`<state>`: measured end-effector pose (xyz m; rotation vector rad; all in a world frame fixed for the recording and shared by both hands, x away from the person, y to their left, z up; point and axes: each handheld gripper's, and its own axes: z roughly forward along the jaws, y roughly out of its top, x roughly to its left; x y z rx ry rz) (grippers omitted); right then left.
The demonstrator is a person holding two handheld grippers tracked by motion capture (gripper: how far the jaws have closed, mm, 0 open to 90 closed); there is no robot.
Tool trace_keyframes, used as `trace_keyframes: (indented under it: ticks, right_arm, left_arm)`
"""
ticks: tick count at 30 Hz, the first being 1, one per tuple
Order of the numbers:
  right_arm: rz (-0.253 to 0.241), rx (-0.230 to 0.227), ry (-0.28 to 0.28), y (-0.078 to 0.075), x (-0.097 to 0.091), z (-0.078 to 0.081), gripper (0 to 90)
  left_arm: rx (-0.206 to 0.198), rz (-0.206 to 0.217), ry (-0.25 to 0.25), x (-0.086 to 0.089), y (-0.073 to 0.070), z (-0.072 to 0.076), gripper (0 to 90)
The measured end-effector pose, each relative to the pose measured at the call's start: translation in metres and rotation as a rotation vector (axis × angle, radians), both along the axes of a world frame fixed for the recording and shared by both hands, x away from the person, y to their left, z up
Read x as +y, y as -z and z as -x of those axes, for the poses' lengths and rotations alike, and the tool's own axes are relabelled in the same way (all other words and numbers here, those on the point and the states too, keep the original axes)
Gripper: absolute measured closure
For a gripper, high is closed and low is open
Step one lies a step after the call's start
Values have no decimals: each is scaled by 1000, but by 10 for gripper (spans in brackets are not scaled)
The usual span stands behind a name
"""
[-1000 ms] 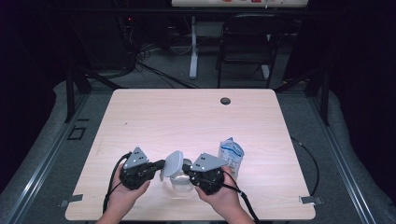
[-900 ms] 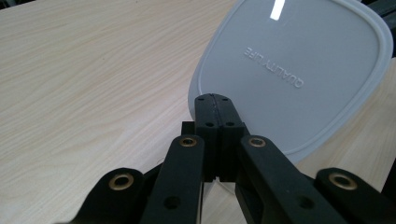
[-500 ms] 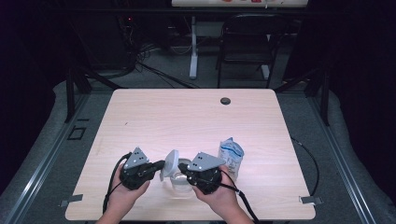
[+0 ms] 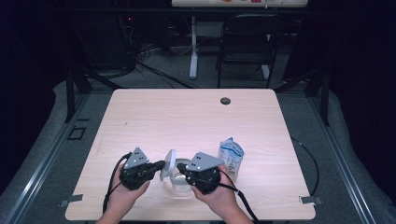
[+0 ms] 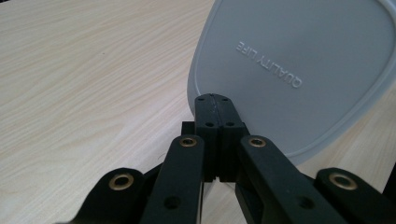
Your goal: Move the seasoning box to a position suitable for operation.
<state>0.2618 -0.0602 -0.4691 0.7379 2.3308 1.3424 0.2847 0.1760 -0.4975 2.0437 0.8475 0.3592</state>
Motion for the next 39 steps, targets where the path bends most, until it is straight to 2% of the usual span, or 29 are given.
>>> trace_keyframes:
  ticks: [28,29,32,39]
  right_arm:
    - [-4,1,-1,2,2,1,883]
    - [-7,1,-1,2,2,1,883]
    - [-7,0,0,2,2,1,880]
    - [-10,-10,-6,-2,6,0,881]
  left_arm:
    - [6,-7,-11,1,5,-1,900]
    - [17,-14,-5,2,5,-1,900]
    - [15,-18,-6,2,7,-1,900]
    - [20,-18,-5,3,8,-1,900]
